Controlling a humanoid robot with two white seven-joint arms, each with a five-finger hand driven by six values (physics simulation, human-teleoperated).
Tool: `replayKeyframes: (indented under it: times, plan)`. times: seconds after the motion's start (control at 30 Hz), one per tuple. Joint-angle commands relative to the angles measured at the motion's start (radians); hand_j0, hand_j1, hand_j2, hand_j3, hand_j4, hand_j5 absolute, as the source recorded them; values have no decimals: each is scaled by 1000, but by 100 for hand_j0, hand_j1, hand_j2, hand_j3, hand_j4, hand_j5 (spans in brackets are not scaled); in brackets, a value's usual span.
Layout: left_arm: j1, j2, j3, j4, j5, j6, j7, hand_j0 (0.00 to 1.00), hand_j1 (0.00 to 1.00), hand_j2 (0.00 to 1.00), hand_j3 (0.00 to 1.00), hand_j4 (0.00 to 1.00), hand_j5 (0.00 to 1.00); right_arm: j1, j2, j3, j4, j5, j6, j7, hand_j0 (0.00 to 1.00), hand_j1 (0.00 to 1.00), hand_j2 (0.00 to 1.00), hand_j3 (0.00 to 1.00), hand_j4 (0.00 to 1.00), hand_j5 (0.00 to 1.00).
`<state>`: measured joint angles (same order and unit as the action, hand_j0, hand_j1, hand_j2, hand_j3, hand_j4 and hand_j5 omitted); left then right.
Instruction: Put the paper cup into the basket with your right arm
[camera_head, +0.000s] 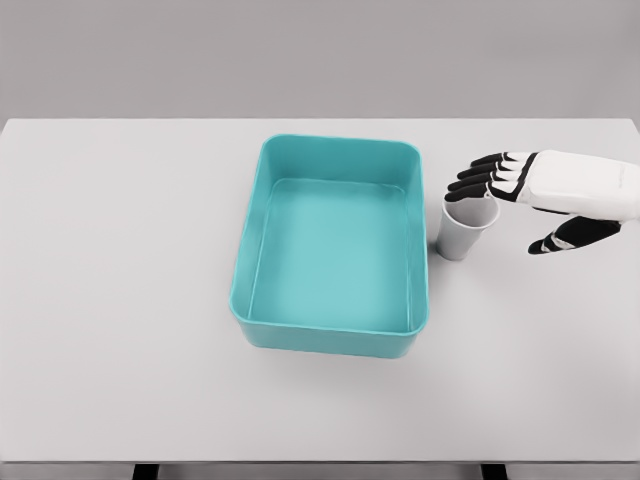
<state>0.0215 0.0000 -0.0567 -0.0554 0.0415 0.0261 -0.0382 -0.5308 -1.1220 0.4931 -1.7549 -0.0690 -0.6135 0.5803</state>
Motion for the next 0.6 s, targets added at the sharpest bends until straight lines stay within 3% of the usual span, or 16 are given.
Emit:
replayKeyframes:
  times: [0.0,0.1,0.13,0.2,0.4,0.47,0.5,0.57]
  plan:
    - [0,0,0,0,0,0,0,100,100,100,100,100,100,0,1,-4,0,-6,3,4,100,100,100,100,100,100]
    - [0,0,0,0,0,0,0,100,100,100,100,100,100,-3,5,-13,2,15,3,4,100,100,100,100,100,100]
    - [0,0,0,0,0,0,0,100,100,100,100,100,100,-3,7,-56,8,76,3,4,100,100,100,100,100,100]
    - [2,0,0,0,0,0,0,100,100,100,100,100,100,-5,25,-59,12,117,144,6,100,100,100,100,100,100]
    - [2,0,0,0,0,0,1,100,100,100,100,100,100,-43,96,-15,54,117,400,31,100,100,100,100,100,100]
    - [2,0,0,0,0,0,0,100,100,100,100,100,100,-222,149,165,66,117,576,31,100,100,100,100,100,100]
    - [0,0,0,0,0,0,0,100,100,100,100,100,100,-316,145,235,66,117,649,31,100,100,100,100,100,100]
    - [0,0,0,0,0,0,0,100,100,100,100,100,100,-400,151,295,91,107,736,31,100,100,100,100,100,100]
